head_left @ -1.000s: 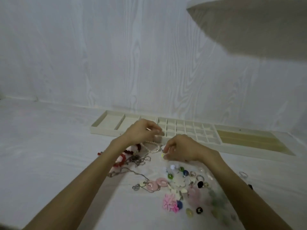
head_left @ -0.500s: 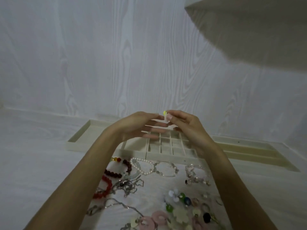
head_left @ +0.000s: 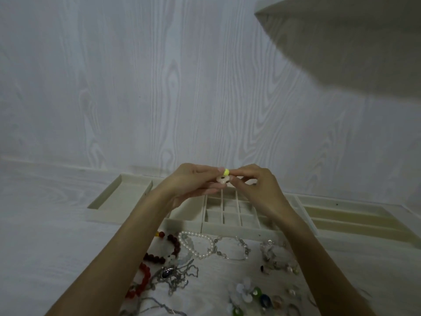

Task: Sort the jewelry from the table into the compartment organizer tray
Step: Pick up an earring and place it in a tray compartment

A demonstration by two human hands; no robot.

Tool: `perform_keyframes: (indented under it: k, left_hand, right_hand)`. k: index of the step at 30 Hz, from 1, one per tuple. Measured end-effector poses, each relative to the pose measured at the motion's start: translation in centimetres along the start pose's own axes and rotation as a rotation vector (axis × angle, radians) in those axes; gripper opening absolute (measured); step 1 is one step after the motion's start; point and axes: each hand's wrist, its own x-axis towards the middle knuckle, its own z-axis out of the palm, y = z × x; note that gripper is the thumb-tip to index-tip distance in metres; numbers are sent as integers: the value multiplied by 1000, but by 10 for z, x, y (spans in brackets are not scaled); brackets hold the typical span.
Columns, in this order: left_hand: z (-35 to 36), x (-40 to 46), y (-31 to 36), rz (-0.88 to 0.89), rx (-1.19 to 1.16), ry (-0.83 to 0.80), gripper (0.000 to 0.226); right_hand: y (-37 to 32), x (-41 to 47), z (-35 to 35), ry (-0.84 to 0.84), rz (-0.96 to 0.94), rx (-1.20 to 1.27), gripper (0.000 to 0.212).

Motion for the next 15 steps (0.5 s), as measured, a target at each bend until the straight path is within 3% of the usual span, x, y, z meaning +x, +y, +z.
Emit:
perform_keyframes:
  k: [4, 10, 13, 15]
  left_hand:
    - [-6, 5, -9, 82, 58, 86, 30]
    - [-10, 9, -10, 143, 257, -27, 22]
    - [-28, 14, -10, 99, 628, -21, 35]
    - [-49, 15, -12, -8, 891, -27, 39]
  right_hand:
    - [-4, -3, -2, -130, 69, 121, 19]
    - [3, -4, 11, 55, 128, 173, 15]
    - [5, 4, 12, 114, 192, 164, 17]
    - [5, 17, 9, 60, 226, 90, 16]
